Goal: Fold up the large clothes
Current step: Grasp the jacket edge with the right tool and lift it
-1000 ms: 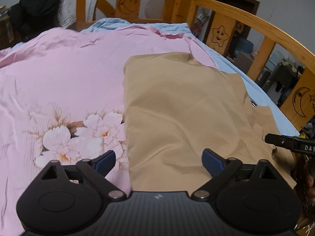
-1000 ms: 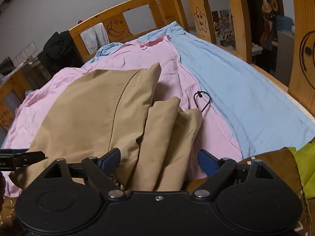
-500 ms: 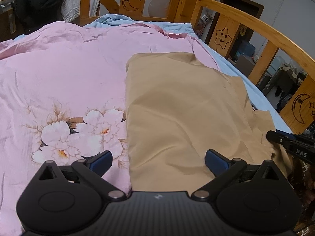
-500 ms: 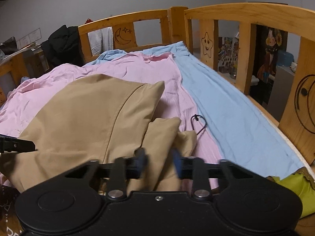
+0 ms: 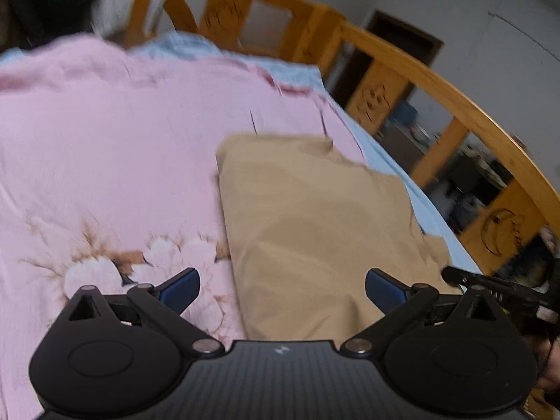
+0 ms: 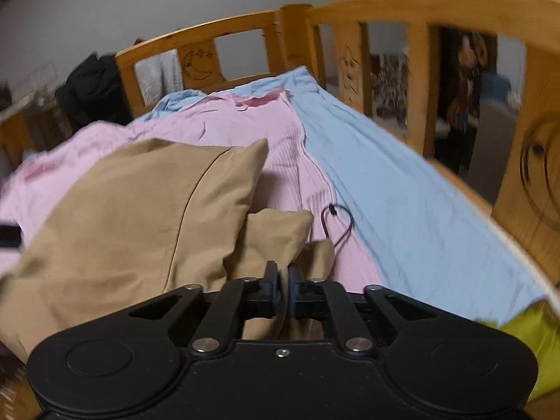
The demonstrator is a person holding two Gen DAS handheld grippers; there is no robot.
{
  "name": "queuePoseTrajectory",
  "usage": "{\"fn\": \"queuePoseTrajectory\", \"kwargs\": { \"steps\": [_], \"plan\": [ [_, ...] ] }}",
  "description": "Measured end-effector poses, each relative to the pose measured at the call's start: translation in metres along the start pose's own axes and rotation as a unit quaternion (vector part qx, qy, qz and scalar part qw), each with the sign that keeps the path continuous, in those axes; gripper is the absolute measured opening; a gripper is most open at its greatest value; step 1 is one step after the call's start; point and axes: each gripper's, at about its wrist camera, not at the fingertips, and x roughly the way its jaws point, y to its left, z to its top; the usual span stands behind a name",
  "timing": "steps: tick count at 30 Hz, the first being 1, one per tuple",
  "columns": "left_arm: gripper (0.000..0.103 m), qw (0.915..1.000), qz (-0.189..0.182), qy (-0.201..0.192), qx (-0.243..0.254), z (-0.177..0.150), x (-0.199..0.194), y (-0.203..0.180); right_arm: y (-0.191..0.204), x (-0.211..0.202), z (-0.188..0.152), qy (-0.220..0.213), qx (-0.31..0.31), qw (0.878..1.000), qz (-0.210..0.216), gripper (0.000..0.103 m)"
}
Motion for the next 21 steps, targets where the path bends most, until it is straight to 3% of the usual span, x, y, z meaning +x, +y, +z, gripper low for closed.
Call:
{"fn": "queuePoseTrajectory", "kwargs": {
  "steps": [3,5,15,19,21],
  "plan": [
    [0.102,0.9985,-0.037,0.037,-0.012,0.003,0.012,0.023,-0.013,-0.006,0.000,0.008,0.038,0.999,0.031,0.047],
    [0.102,0.9974,-0.047,0.054,-0.011,0.005,0.021,0.032,-0.020,-0.011,0.000,0.009,0.062,0.997,0.051,0.078],
    [0.103,0.9924,-0.085,0.084,-0.030,0.013,0.053,0.046,-0.030,0.010,-0.002,0.070,0.142,0.980,0.123,0.088],
    [0.103,0.9908,-0.090,0.096,-0.032,0.019,0.068,0.042,-0.021,0.019,0.002,0.085,0.137,0.979,0.128,0.089],
    [0.098,0.9910,-0.082,0.105,-0.006,0.022,0.075,0.032,-0.013,0.022,0.003,0.093,0.118,0.981,0.123,0.087]
  ]
}}
